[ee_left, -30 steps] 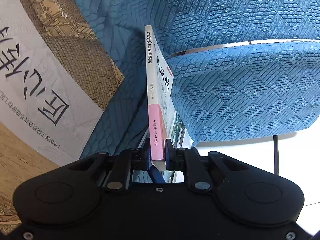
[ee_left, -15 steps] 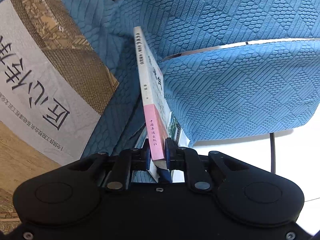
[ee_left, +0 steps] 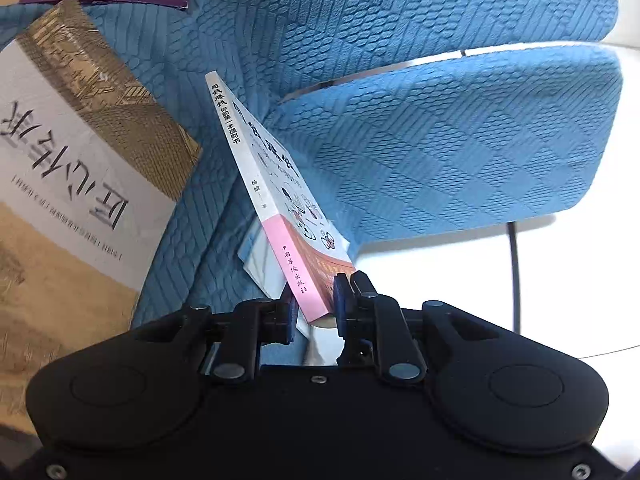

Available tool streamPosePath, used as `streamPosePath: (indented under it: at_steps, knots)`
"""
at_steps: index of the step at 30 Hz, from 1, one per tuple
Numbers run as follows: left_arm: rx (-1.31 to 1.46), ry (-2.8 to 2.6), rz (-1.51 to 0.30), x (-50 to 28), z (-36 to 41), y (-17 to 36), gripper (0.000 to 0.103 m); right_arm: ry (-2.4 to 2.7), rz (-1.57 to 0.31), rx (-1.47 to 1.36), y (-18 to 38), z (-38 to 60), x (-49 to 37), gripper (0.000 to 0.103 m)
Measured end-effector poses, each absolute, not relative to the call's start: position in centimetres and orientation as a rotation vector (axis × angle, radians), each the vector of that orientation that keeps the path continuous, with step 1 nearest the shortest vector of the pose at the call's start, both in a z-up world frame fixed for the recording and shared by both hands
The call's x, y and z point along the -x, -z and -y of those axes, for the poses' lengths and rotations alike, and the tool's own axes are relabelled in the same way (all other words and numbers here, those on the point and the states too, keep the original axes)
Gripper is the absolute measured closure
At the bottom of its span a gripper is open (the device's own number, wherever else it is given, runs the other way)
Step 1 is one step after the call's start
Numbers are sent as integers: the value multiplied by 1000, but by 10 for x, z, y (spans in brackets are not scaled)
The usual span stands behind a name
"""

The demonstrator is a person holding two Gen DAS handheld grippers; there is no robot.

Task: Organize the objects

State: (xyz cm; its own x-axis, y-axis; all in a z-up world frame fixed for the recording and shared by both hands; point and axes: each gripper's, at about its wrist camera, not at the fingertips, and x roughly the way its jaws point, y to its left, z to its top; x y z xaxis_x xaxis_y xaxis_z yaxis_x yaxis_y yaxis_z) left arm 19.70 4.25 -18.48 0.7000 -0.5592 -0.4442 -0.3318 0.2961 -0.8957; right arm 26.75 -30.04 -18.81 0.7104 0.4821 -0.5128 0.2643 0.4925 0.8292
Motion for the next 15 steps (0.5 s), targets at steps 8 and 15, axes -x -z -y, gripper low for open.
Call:
streamPosePath:
  at_steps: [8, 15]
  knots:
    - [1320, 229, -764, -169, -70, 148, 86, -217, -762, -947, 133, 268, -247, 81]
    - [1292, 270, -708, -149, -95, 108, 86, -263, -698, -893, 90, 241, -234, 81]
